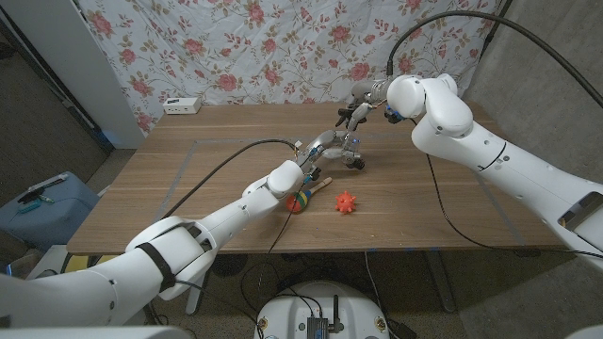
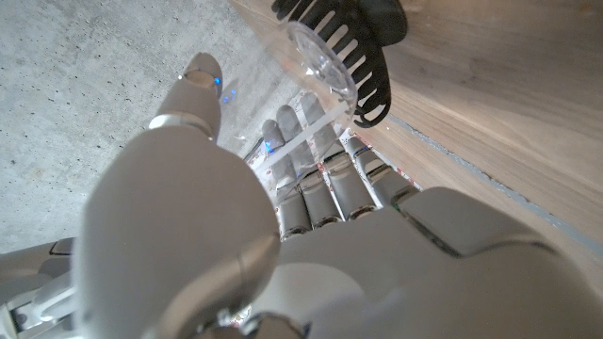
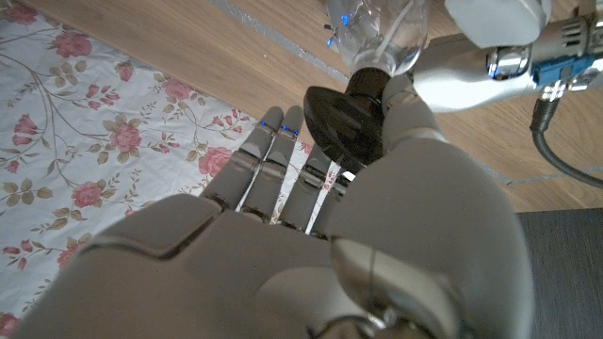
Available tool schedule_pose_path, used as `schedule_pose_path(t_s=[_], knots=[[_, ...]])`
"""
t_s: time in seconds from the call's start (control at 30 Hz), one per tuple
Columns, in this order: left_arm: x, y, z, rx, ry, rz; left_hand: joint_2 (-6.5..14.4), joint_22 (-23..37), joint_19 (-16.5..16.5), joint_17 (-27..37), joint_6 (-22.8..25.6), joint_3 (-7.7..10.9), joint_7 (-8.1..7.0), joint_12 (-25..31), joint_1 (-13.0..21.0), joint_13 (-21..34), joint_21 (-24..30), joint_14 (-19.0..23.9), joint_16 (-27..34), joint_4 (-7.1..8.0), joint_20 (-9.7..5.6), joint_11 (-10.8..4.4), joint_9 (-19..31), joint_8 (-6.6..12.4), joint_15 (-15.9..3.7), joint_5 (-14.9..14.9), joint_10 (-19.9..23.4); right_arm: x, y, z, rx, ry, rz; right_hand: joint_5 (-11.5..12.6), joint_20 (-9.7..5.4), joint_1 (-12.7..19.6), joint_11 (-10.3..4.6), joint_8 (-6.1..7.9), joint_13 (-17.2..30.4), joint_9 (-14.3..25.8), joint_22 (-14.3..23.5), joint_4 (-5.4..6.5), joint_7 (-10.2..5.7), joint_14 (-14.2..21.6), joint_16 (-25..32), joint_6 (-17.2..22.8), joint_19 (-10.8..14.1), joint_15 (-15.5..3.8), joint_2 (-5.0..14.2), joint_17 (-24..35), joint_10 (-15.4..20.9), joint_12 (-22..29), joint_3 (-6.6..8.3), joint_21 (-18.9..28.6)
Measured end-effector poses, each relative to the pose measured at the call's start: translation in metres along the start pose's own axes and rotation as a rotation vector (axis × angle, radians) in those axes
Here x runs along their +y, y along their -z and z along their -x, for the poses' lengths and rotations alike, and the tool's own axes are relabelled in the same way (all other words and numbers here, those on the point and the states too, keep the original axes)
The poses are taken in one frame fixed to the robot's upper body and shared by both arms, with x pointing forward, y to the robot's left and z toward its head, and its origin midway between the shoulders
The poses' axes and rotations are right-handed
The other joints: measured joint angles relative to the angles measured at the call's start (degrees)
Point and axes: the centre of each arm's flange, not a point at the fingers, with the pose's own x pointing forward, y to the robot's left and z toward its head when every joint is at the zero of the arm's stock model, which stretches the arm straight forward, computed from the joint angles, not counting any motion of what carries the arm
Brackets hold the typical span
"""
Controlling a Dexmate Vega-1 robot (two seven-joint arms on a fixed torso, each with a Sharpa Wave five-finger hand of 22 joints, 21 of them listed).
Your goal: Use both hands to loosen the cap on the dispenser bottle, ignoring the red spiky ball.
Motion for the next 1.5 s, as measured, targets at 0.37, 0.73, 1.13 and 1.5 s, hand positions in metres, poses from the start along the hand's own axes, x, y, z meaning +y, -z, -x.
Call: schedule_pose_path(t_s=[0.37,0.73,1.13,1.5], knots=[[0.000,0.000,0.000,0.001,-0.004,0.002,0.00,0.00,0.00,0.00,0.00,0.00,0.00,0.13,0.00,-0.01,0.00,0.00,-0.04,0.00,0.00,0.00,0.00,0.08,0.00,0.00,0.00,-0.002,0.001,0.000,-0.002,0.009,-0.005,-0.12,-0.25,0.41,0.37,-0.02,-0.11,-0.05,0.01,-0.07,0.10,0.42,0.00,0.54,0.25,-0.21,-0.39,0.00,0.37,-0.20,-0.07,0.00],[0.001,0.002,0.000,0.004,-0.007,0.004,0.00,0.00,0.00,0.01,0.00,-0.01,0.00,0.13,0.00,-0.29,0.00,0.00,-0.04,0.01,0.00,0.00,0.00,0.08,0.00,0.00,0.00,-0.006,-0.001,0.001,0.000,0.020,-0.006,-0.56,-0.23,0.94,0.36,-0.27,-0.14,0.01,0.01,-0.14,0.00,0.91,-0.01,0.82,0.24,-0.31,-0.17,-0.01,0.36,-0.45,-0.15,0.00],[0.003,0.003,-0.001,0.005,-0.011,0.003,0.00,0.00,0.00,0.05,0.00,0.09,0.00,0.24,0.00,0.05,0.00,0.00,-0.05,-0.09,0.00,0.22,0.00,0.00,0.00,0.00,0.22,-0.013,-0.002,0.003,0.006,0.028,0.010,-0.58,-0.23,1.16,0.35,-0.37,-0.12,0.03,0.01,0.00,0.00,0.91,-0.01,0.81,0.24,-0.31,-0.09,-0.01,0.35,-0.68,-0.33,0.00],[0.006,0.003,-0.002,0.005,-0.018,0.001,0.00,0.00,0.00,0.09,0.00,0.09,0.00,0.42,0.00,0.04,0.00,0.00,-0.06,-0.09,0.00,0.22,0.00,-0.13,-0.01,0.00,0.22,-0.022,-0.004,0.005,0.011,0.032,0.030,-0.67,-0.34,1.16,0.35,-0.61,-0.28,0.02,0.02,-0.09,0.00,1.34,-0.27,0.80,0.35,-0.52,-0.09,-0.02,0.35,-0.88,-0.42,0.00]])
